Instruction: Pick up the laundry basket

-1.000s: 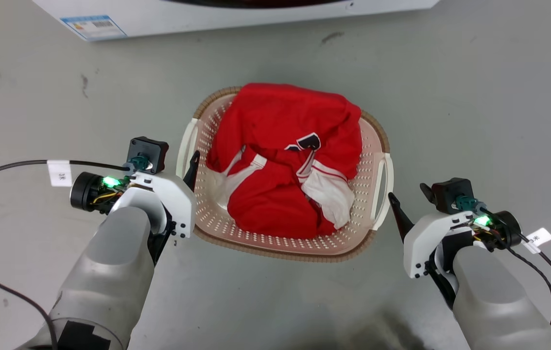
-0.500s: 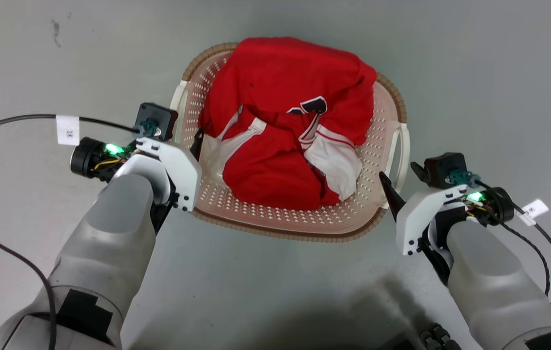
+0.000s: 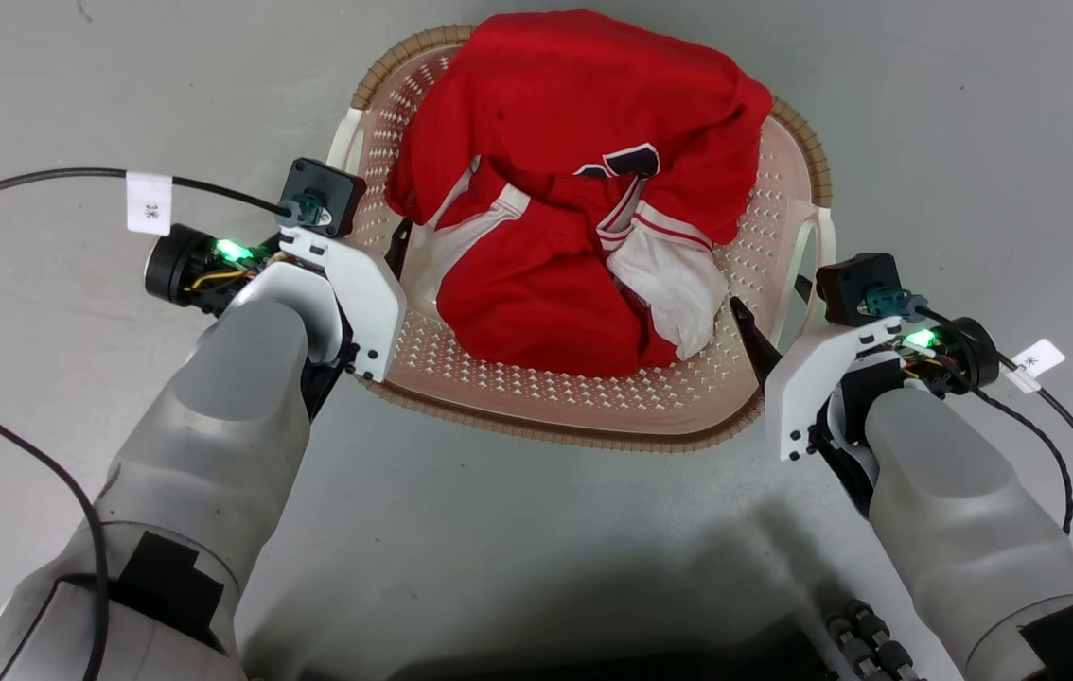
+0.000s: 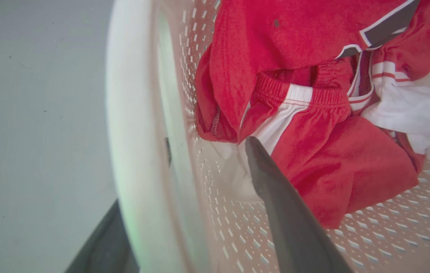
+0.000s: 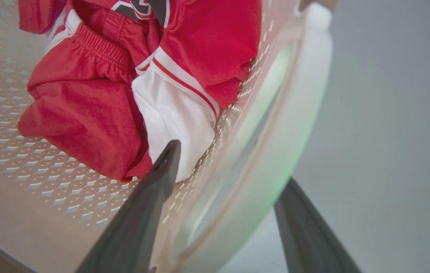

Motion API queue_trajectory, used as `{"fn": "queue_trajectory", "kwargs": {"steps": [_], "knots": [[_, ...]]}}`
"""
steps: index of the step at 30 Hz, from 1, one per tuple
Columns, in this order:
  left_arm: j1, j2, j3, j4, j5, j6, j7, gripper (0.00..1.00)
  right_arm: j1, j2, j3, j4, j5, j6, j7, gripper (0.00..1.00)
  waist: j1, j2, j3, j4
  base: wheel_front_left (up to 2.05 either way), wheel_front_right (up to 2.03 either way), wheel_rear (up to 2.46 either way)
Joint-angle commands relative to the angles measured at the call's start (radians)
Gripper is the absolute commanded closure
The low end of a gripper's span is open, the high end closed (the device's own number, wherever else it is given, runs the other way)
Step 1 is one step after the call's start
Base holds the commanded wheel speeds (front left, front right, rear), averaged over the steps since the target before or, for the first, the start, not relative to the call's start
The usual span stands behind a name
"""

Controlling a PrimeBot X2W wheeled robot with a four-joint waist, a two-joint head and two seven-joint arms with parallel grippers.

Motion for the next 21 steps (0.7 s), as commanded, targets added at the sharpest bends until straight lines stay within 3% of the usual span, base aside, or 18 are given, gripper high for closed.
{"fn": "queue_trajectory", "kwargs": {"steps": [1,2,3,4,12,21], "knots": [[-0.019,0.007,-0.011,0.003,-0.007,-0.001,0.005,0.0,-0.017,-0.001,0.01,0.004,0.008,-0.001,0.006,0.0,-0.0001,0.0001,0.007,0.004,0.0,0.0,0.0],[-0.021,0.006,-0.021,0.004,-0.011,-0.001,0.006,0.06,-0.021,-0.001,0.012,0.005,0.009,-0.001,0.007,0.75,-0.0001,0.0001,0.01,0.005,0.0,0.0,0.0],[-0.024,0.007,-0.03,0.004,-0.013,-0.001,0.005,0.65,-0.028,-0.001,0.015,0.005,0.005,-0.001,0.005,1.0,-0.0001,0.0001,0.011,0.005,0.0,0.0,0.0],[-0.026,0.007,-0.037,0.005,-0.015,-0.001,0.002,1.0,-0.029,-0.001,0.018,0.007,0.004,-0.001,0.004,1.0,-0.0001,0.0001,0.012,0.007,0.0,0.0,0.0],[0.005,-0.001,-0.09,0.006,-0.063,-0.001,0.002,1.0,-0.01,-0.003,0.049,0.018,0.01,0.001,0.021,1.0,-0.0001,0.0001,-0.027,0.016,0.0,0.0,0.0],[0.108,-0.018,-0.139,0.007,-0.153,-0.002,0.033,1.0,0.053,-0.003,0.097,0.023,0.029,0.001,0.065,1.0,-0.0001,0.0001,-0.181,0.027,0.0,0.0,0.0]]}}
